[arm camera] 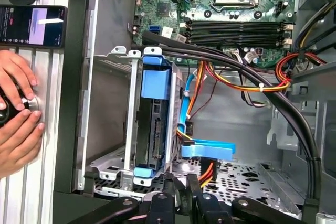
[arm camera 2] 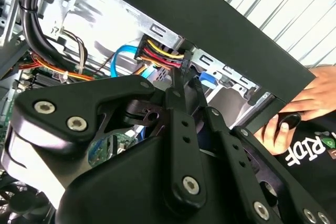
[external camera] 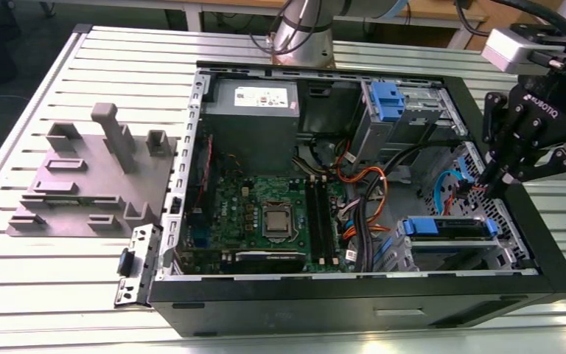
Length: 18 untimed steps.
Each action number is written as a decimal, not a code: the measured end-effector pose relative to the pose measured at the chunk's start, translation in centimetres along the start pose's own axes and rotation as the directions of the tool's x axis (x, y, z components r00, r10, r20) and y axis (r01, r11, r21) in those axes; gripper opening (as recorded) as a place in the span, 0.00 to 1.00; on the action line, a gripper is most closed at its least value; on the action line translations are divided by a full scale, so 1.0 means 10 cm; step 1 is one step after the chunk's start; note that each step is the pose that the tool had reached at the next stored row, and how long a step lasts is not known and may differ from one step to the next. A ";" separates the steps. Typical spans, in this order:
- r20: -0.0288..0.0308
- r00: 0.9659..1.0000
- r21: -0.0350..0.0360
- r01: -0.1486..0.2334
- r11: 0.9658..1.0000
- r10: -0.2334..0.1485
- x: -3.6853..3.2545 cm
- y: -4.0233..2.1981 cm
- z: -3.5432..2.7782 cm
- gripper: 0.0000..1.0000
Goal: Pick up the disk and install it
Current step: 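Insert the first disk wire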
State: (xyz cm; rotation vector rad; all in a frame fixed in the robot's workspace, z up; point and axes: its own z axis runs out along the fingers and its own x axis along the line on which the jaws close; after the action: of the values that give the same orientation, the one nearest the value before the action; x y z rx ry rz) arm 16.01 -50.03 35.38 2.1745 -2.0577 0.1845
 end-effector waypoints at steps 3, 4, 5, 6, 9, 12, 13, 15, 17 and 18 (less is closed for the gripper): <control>-0.011 1.000 -0.001 0.000 1.000 0.000 -0.014 -0.007 0.010 0.24; -0.016 1.000 -0.001 0.000 1.000 0.000 -0.018 -0.009 0.015 0.24; -0.020 1.000 -0.001 0.000 1.000 0.000 -0.021 -0.010 0.020 0.24; -0.024 1.000 -0.001 0.000 1.000 0.000 -0.024 -0.011 0.024 0.24; -0.033 0.999 -0.002 0.000 1.000 0.000 -0.030 -0.012 0.037 0.24; -0.036 0.999 -0.002 0.000 1.000 0.000 -0.037 -0.014 0.051 0.24; -0.036 0.999 -0.002 0.000 1.000 0.000 -0.036 -0.014 0.051 0.24; -0.036 0.999 -0.001 0.003 1.000 -0.003 -0.036 -0.014 0.051 0.24; -0.036 0.999 -0.001 0.007 1.000 -0.007 -0.036 -0.015 0.050 0.24; -0.036 0.999 0.000 0.011 1.000 -0.011 -0.036 -0.014 0.049 0.24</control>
State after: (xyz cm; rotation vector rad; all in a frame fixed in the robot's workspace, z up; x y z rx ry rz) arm 16.13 -49.76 34.83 2.1666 -2.0262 0.2208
